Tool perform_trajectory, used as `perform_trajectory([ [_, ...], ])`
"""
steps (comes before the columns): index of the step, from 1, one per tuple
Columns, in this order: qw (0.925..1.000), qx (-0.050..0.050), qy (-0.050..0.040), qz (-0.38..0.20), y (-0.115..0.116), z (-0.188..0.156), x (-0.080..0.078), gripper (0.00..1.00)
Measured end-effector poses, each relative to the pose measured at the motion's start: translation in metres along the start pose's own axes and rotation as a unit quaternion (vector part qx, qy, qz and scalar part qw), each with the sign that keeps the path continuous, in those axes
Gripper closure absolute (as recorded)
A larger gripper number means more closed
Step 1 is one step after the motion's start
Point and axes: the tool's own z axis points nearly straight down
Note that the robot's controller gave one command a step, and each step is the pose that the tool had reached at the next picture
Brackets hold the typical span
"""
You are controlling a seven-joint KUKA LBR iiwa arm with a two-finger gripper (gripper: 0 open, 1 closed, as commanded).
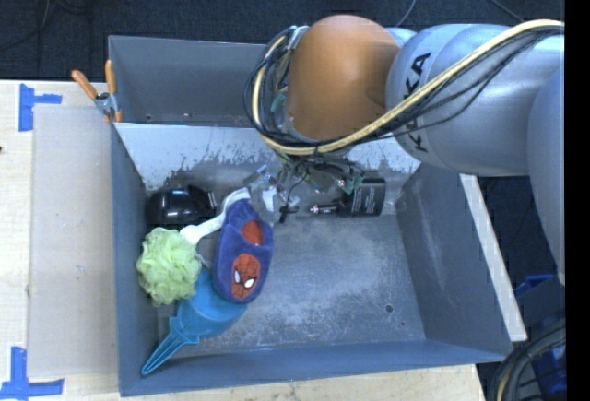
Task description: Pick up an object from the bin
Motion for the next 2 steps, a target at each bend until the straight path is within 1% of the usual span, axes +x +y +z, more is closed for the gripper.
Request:
perform_trajectory([
  [1, 0.9961, -0.001, 0.0013, 0.088, 0.0138, 0.0935, 0.0055, 1.00],
  [2, 0.9961, 0.000, -0.0006, 0.088, 0.0132, 0.0908, 0.0043, 0.00],
])
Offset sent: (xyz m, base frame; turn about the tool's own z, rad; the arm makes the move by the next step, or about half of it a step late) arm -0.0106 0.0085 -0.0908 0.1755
